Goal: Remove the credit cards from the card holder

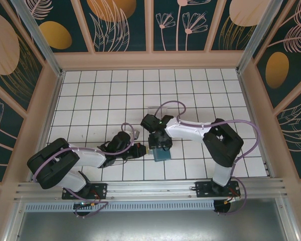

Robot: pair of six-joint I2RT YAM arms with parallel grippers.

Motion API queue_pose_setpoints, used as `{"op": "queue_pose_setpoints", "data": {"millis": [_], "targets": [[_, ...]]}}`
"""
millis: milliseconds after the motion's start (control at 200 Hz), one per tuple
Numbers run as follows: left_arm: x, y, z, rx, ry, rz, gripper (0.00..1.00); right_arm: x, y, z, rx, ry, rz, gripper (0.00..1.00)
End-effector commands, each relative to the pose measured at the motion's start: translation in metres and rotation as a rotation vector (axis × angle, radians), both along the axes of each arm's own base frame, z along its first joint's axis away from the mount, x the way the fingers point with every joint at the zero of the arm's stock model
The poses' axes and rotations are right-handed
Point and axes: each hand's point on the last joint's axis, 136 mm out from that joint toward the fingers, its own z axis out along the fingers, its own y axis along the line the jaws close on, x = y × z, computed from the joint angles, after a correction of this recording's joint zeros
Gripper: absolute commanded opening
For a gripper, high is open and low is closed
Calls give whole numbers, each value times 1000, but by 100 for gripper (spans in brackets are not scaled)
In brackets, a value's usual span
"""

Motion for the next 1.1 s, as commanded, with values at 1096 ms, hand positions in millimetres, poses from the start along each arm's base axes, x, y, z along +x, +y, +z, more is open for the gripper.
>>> {"op": "queue_pose_setpoints", "data": {"millis": [1096], "targets": [[11, 26, 1, 72, -27, 98, 0, 11, -16, 25, -118, -105, -15, 48]]}}
